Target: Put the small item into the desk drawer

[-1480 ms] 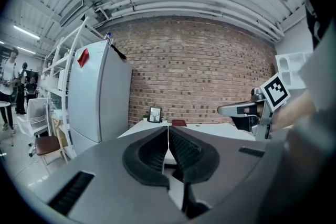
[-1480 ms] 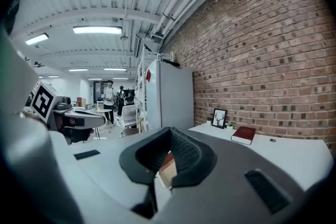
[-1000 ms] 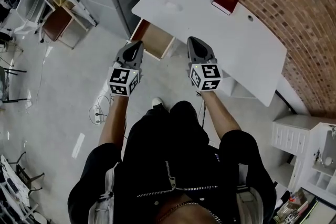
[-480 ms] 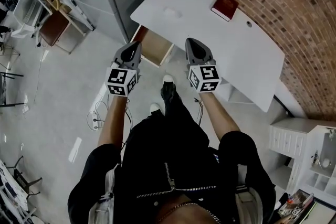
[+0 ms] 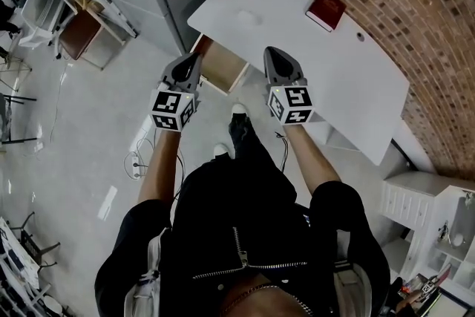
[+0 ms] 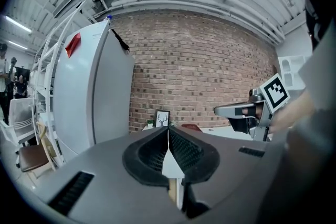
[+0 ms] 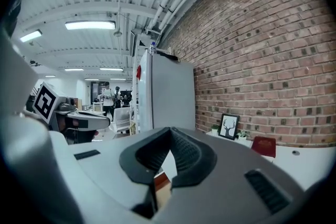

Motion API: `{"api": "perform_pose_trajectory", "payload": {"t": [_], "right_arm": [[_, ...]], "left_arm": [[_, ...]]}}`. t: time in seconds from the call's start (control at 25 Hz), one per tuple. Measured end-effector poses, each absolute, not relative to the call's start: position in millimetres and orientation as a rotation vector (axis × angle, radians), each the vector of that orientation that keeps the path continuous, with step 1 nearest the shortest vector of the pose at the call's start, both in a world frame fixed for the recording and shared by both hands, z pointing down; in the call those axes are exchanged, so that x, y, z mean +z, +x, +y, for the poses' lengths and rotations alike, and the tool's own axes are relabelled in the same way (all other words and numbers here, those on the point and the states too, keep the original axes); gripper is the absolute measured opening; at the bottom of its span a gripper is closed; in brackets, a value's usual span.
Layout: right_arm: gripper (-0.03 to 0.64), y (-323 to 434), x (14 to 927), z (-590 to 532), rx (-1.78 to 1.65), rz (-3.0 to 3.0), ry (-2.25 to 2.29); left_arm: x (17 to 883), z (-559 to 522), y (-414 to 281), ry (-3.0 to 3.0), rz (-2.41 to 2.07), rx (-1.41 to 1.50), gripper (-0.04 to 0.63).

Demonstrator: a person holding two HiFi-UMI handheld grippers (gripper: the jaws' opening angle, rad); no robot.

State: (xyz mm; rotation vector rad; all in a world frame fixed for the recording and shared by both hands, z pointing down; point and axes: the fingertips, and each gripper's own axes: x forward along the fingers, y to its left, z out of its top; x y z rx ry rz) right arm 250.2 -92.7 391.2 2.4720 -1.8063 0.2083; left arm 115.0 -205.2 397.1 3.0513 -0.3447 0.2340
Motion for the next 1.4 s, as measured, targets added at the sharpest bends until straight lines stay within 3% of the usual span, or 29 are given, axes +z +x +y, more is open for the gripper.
{"api": "perform_pose_trajectory", "payload": {"t": [0.6, 0.92, 1.4], "right_arm": [[0.007, 302, 440, -121, 0.362, -1.831, 2.385], [0.139, 326, 467, -157, 0.369, -1.832, 2.220], [0.230, 375, 540, -214, 0.496, -1.790, 2.010]], "left_arm": [[436, -227, 181, 2.987, -0.320, 0.337, 0.021], [443, -259, 201, 2.954, -0.370, 0.373, 0.021], [456, -289, 217, 2.902, -0.473, 0.442, 0.021]]}}
